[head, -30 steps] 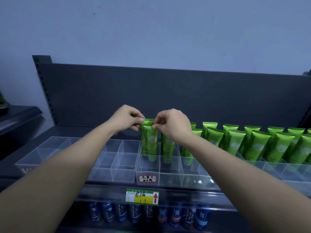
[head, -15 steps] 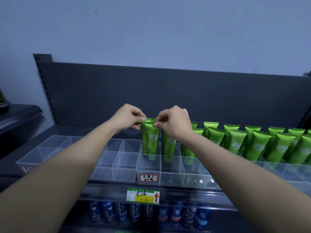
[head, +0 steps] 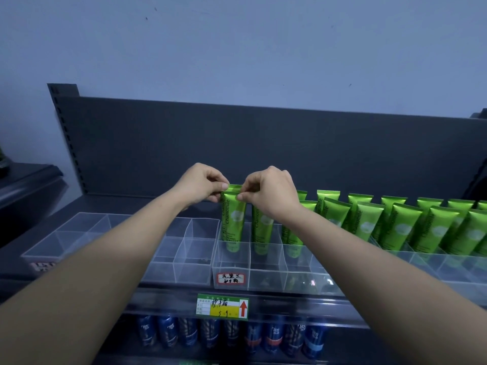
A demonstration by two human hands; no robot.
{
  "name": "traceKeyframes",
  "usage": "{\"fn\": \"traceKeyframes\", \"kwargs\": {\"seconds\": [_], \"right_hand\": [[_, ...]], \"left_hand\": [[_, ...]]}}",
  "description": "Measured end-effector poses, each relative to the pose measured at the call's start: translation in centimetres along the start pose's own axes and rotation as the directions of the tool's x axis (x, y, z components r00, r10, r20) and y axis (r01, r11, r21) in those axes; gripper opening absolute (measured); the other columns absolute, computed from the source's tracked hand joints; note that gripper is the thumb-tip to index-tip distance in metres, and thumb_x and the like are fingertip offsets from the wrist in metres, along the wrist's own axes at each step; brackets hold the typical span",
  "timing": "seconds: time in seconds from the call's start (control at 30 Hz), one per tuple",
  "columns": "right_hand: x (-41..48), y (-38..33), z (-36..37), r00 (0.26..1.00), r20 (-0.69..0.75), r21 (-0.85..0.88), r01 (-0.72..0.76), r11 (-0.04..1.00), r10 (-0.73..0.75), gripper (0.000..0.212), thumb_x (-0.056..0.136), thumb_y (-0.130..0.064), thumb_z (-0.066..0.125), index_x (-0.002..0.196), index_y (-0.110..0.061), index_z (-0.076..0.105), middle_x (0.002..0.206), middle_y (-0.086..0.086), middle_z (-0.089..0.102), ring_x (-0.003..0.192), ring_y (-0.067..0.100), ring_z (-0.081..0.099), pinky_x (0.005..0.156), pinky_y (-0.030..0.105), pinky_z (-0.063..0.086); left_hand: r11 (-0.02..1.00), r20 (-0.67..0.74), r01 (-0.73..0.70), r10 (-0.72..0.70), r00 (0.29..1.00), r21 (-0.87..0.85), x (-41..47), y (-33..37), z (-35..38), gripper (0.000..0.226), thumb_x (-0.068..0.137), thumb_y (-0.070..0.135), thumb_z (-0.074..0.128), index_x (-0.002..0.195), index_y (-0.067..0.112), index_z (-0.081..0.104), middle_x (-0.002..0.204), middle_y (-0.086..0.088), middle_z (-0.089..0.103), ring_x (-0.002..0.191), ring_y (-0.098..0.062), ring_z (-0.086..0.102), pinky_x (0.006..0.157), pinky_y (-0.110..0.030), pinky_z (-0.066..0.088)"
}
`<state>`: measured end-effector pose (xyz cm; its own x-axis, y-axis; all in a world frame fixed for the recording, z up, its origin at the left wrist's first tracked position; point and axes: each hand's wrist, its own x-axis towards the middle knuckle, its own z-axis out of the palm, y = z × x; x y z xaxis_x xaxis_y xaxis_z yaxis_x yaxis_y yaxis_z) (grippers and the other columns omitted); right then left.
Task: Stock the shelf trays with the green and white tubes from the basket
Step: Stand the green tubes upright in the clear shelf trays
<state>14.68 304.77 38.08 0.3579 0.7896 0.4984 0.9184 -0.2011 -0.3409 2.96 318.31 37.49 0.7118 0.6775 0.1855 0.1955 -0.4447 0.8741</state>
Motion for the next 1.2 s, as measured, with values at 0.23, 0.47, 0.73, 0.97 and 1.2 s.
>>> {"fn": "traceKeyframes", "kwargs": {"seconds": [0.23,0.47,0.73,0.97,1.2], "right_hand": [[-0.6,-0.1,-0.2,1.000,0.008,-0.023,0.027,0.999,-0.027,0.013,0.081,-0.040,0.072,0.088,-0.029,0.071,0.088,-0.012,0.071,0.101,0.014,0.049,0.092,0.032,0.032],[-1.4,-0.3,-0.9,0.998,0.044,-0.044,0.039,0.998,-0.037,0.025,0.081,-0.042,0.071,0.103,-0.030,0.069,0.097,-0.012,0.069,0.106,0.015,0.048,0.092,0.033,0.034],[-3.7,0.6,-3.9,0.994,-0.011,-0.149,0.109,0.983,-0.111,0.044,0.084,-0.039,0.068,0.125,-0.028,0.058,0.126,-0.005,0.059,0.122,0.020,0.044,0.099,0.034,0.033],[-9.0,4.6,-7.9,0.992,-0.042,-0.247,0.109,0.963,-0.123,0.058,0.084,-0.036,0.067,0.137,-0.026,0.046,0.136,-0.004,0.052,0.127,0.021,0.041,0.098,0.035,0.032],[-17.6,11.0,-12.0,0.998,0.036,-0.344,0.056,0.937,-0.046,0.063,0.083,-0.038,0.066,0.139,-0.023,0.042,0.132,0.002,0.053,0.124,0.027,0.043,0.096,0.039,0.034]], "left_hand": [[0.999,0.022,-0.005,0.004,1.000,0.038,-0.5,0.3,-0.2,0.009,0.089,0.005,0.063,0.084,0.008,0.069,0.074,-0.012,0.066,0.066,-0.016,0.062,0.071,-0.030,0.058],[0.973,-0.061,-0.029,0.045,0.997,0.228,-1.5,1.0,-0.4,0.008,0.089,0.016,0.065,0.093,0.017,0.072,0.090,0.001,0.069,0.086,-0.014,0.063,0.079,-0.033,0.055],[0.824,-0.177,-0.100,0.236,0.956,0.558,-4.0,4.0,0.9,0.027,0.092,0.025,0.060,0.117,0.017,0.066,0.123,0.001,0.063,0.116,-0.017,0.055,0.098,-0.028,0.040],[0.607,-0.052,-0.199,0.371,0.927,0.769,-7.2,8.0,6.2,0.039,0.093,0.031,0.056,0.130,0.018,0.056,0.134,0.000,0.053,0.129,-0.021,0.043,0.105,-0.041,0.037],[0.508,0.070,-0.262,0.366,0.928,0.821,-12.3,10.4,16.7,0.052,0.091,0.031,0.059,0.138,0.013,0.047,0.147,-0.004,0.042,0.138,-0.022,0.032,0.113,-0.039,0.029]]}}
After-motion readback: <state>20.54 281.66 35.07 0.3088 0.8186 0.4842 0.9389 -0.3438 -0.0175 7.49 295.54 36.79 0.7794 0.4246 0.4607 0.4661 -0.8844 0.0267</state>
